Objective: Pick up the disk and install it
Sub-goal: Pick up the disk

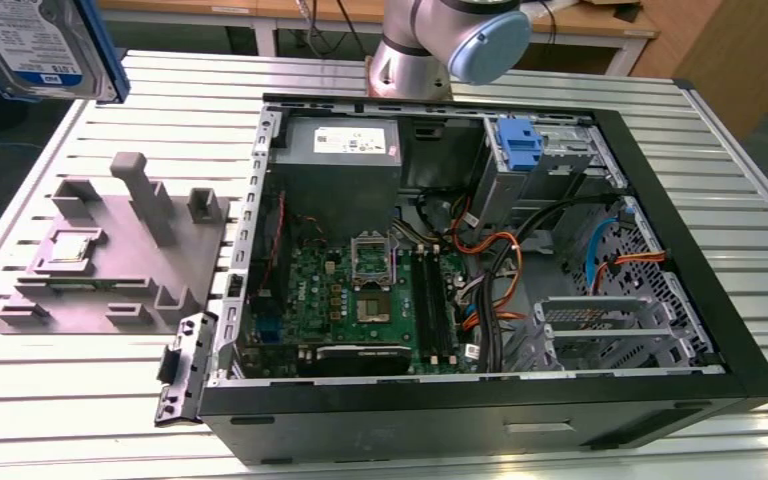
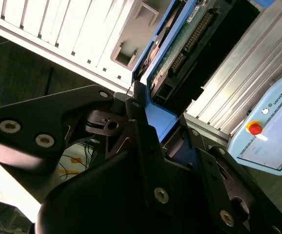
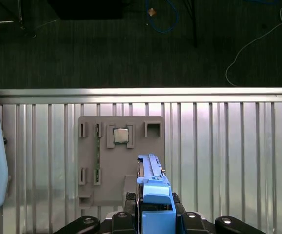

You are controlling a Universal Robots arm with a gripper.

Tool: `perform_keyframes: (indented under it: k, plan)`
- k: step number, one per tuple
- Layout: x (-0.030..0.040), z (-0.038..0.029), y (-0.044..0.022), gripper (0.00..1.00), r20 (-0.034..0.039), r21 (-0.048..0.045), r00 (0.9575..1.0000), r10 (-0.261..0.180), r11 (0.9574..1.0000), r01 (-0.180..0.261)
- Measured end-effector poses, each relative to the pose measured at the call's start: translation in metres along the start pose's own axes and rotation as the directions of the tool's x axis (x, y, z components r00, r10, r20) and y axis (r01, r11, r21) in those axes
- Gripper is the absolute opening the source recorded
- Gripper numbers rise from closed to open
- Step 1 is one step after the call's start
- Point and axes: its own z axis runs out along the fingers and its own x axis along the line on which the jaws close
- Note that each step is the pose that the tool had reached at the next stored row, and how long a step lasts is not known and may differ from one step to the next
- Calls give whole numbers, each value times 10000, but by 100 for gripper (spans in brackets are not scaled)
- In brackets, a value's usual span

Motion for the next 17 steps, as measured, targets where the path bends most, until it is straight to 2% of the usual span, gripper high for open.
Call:
perform_keyframes:
  k: [17]
  plan:
    - [10,1,-58,36,-15,-1,10000,-2,10000,2]
